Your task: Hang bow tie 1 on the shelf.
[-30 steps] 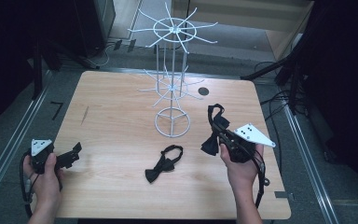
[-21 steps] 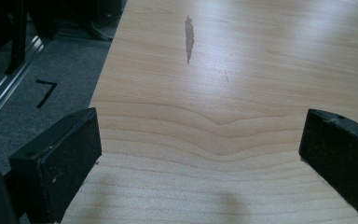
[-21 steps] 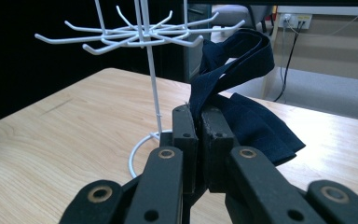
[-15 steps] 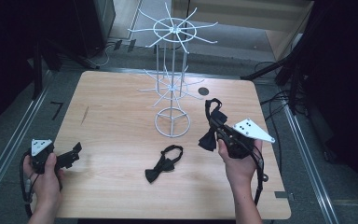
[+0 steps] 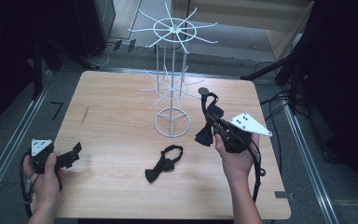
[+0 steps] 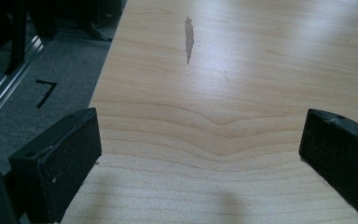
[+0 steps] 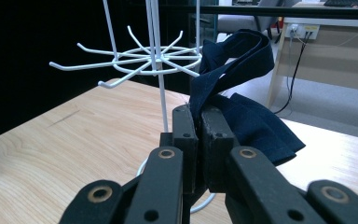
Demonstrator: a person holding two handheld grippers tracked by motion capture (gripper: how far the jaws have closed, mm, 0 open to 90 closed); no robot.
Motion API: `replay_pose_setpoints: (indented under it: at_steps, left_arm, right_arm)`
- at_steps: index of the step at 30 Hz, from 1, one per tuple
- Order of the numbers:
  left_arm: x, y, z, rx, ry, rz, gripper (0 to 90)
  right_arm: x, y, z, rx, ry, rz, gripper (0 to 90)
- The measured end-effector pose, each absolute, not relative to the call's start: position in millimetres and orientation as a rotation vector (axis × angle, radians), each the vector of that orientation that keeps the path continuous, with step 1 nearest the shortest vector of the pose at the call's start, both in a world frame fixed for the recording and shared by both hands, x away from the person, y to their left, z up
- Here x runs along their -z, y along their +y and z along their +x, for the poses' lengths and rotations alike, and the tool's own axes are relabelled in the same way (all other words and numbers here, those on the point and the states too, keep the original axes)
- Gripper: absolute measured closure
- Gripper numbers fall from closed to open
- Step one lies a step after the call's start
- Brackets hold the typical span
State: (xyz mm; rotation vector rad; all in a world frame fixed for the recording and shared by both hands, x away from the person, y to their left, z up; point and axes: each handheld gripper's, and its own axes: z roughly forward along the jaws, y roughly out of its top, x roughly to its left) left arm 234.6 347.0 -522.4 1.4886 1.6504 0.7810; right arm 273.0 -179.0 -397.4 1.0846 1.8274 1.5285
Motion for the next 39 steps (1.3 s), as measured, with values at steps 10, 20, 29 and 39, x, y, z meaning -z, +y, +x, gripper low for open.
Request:
replay_pose_setpoints:
  at_steps: [10, 20, 29, 39]
  left_arm:
    - [523, 347, 235, -0.783, 1.650, 1.488, 0.0]
    - [523, 347, 235, -0.782, 1.651, 1.488, 0.0]
    - [523, 347, 235, -0.782, 1.652, 1.488, 0.0]
    - [523, 347, 235, -0.781, 1.652, 1.489, 0.0]
  right_arm:
    - [397, -173, 280, -1.529, 1.838, 1.077, 87.3]
    - [396, -169, 287, -1.533, 1.851, 1.077, 87.3]
    - [397, -170, 296, -1.546, 1.848, 1.105, 87.3]
    - [404, -170, 305, -1.558, 1.840, 1.157, 87.1]
